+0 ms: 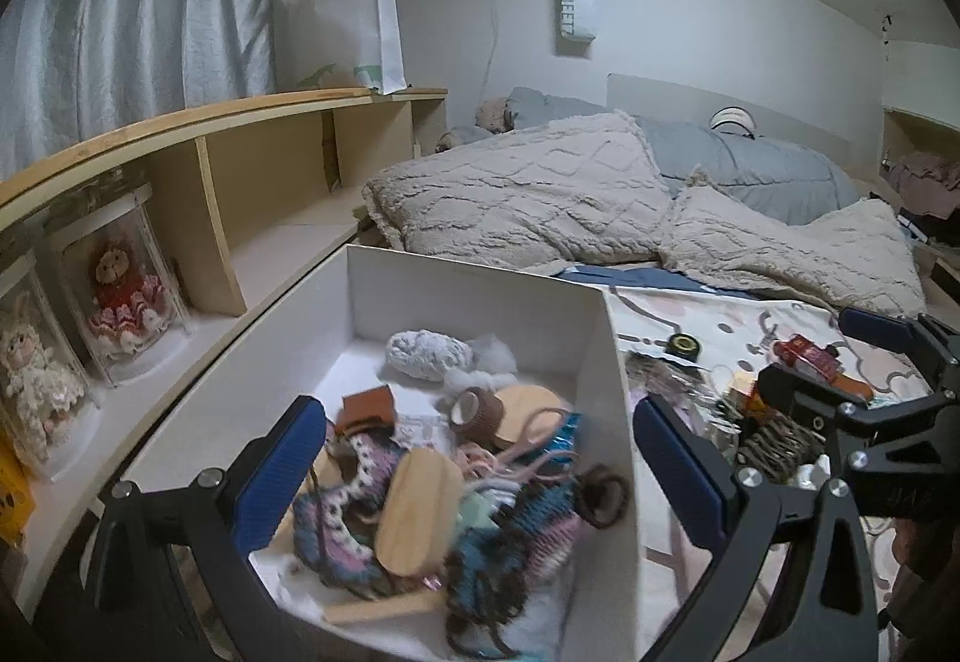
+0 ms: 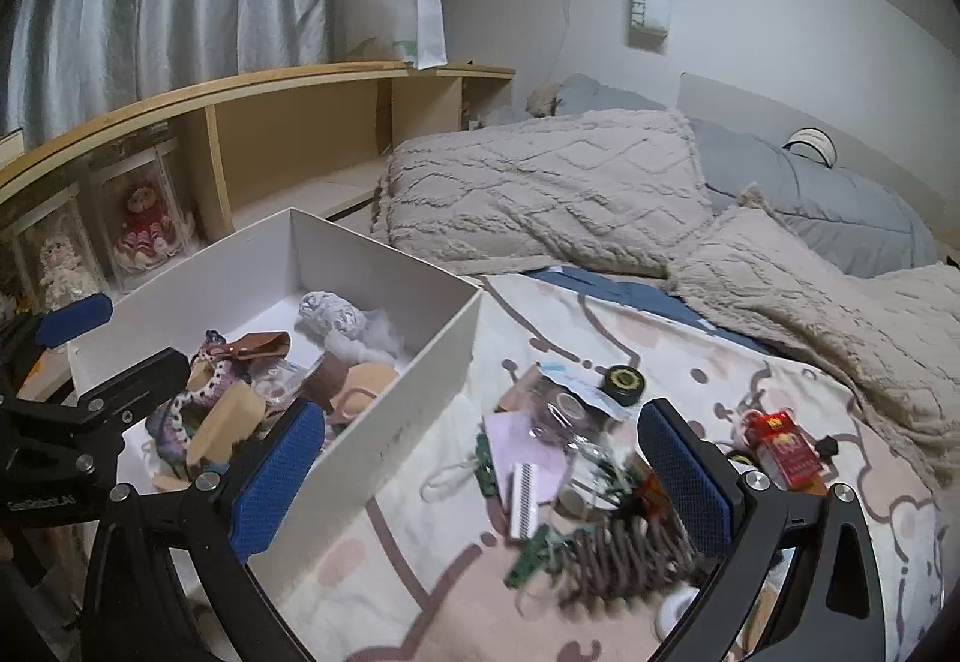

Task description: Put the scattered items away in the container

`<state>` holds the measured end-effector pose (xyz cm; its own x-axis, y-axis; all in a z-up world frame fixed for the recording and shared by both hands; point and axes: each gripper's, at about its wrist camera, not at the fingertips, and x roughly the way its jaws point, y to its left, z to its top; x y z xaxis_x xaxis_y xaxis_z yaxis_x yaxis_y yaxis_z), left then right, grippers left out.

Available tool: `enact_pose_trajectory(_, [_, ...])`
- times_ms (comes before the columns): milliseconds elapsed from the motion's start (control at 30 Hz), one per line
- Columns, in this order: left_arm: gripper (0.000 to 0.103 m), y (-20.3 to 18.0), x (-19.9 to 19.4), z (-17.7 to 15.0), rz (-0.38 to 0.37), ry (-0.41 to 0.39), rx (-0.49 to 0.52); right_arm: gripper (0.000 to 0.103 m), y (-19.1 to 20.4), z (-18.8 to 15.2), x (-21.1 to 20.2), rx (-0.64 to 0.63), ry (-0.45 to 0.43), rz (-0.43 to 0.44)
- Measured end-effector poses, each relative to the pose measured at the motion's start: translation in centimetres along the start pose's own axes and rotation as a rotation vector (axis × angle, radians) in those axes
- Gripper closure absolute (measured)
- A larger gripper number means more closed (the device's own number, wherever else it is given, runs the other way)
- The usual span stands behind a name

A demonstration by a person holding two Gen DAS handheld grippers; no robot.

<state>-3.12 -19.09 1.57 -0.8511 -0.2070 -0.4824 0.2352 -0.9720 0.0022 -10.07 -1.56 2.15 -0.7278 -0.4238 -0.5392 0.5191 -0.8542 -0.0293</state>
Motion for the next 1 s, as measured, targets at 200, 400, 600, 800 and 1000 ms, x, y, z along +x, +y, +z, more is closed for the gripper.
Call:
enact_pose_trajectory(200, [0.000,-1.2,-1.9,-1.4,-0.046,-0.009,-0.020,0.000,-1.3,-1.5,-2.4,-0.001,-0.013,-0.002])
enact_pose_trajectory(400, [0.000,-2.7,-3.6,-2.7,-0.055,-0.022,-0.015,0.000,-2.3,-3.5,-4.8,-0.007,-0.025,-0.018])
enact_pose_trajectory(600, [0.000,-4.2,-5.5,-3.7,-0.054,-0.048,0.000,0.000,-3.3,-5.4,-6.7,-0.010,-0.034,-0.018])
enact_pose_trajectory(800, [0.000,-5.4,-6.9,-4.7,-0.058,-0.053,0.006,0.000,-4.4,-7.1,-8.5,0.003,-0.044,-0.010])
enact_pose_trajectory(1000, [0.000,-6.5,-8.3,-6.2,-0.016,-0.074,0.018,0.000,-5.0,-8.4,-9.6,-0.007,-0.056,-0.030])
